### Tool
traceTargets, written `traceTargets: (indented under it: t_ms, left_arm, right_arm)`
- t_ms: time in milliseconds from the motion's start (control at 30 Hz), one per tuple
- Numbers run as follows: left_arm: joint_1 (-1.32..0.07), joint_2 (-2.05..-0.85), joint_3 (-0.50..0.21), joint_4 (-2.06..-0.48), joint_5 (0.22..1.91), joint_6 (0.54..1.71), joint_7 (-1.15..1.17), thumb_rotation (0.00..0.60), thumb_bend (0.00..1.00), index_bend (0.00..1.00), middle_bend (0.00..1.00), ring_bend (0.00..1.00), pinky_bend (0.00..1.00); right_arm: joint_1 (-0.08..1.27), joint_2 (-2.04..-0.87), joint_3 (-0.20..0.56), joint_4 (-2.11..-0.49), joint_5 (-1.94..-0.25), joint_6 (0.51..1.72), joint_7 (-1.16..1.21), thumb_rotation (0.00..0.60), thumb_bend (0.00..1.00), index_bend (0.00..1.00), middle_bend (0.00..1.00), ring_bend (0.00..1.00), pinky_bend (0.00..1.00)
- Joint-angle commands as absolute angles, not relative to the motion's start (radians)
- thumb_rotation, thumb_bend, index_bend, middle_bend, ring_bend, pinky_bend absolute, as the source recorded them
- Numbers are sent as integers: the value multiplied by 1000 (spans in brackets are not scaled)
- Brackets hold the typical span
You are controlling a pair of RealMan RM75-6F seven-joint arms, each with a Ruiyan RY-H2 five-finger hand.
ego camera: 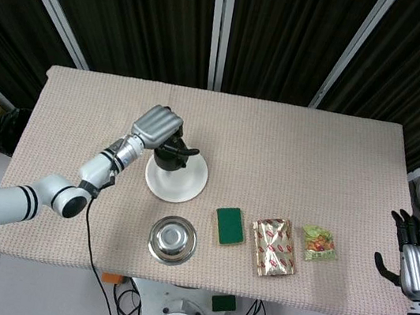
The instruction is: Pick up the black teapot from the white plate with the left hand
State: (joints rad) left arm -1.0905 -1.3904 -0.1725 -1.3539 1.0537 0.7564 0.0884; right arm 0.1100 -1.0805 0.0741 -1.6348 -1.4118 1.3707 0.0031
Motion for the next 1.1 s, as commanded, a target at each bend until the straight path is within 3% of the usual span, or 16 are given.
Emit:
traceTargets:
  t_ms: [33,133,267,533,633,800,967,1100]
  left_arm:
    - [-1068,-1391,-177,-1348,1088,780,67,0,0,994,1000,980,627]
    - [-1059,-1391,-177,-1342,1102,780,60,0,0,997,1000,981,707]
    - [-1052,-1393,-181,-1336,1113,781,61,6,0,1000,1000,988,743]
    - [-1039,-1405,-188,-1328,1119,797,89,273,43,1000,1000,1000,757]
    - [-1031,-1415,-191,-1318,1126,812,93,331,65,1000,1000,1000,761]
    - [-1020,-1428,-200,-1307,1135,822,77,297,64,1000,1000,1000,775]
    - [-1011,-1434,-210,-1300,1140,824,57,156,75,1000,1000,1000,777]
    - [-1007,-1434,-215,-1297,1145,823,53,126,105,1000,1000,1000,778]
  right_arm:
    - [111,-1080,73,-1635,-1413,1369,4,600,334,0,0,0,0]
    - [112,-1080,72,-1636,-1414,1367,6,600,334,0,0,0,0]
    - [112,-1080,71,-1636,-1414,1366,6,600,335,0,0,0,0]
    - [115,-1081,71,-1634,-1410,1360,7,600,335,0,0,0,0]
    - [116,-1081,71,-1633,-1410,1358,9,600,334,0,0,0,0]
    - [117,-1082,70,-1631,-1407,1354,9,600,334,0,0,0,0]
    - [120,-1084,70,-1630,-1405,1349,8,600,335,0,0,0,0]
    - [121,-1085,70,-1629,-1403,1346,7,600,335,0,0,0,0]
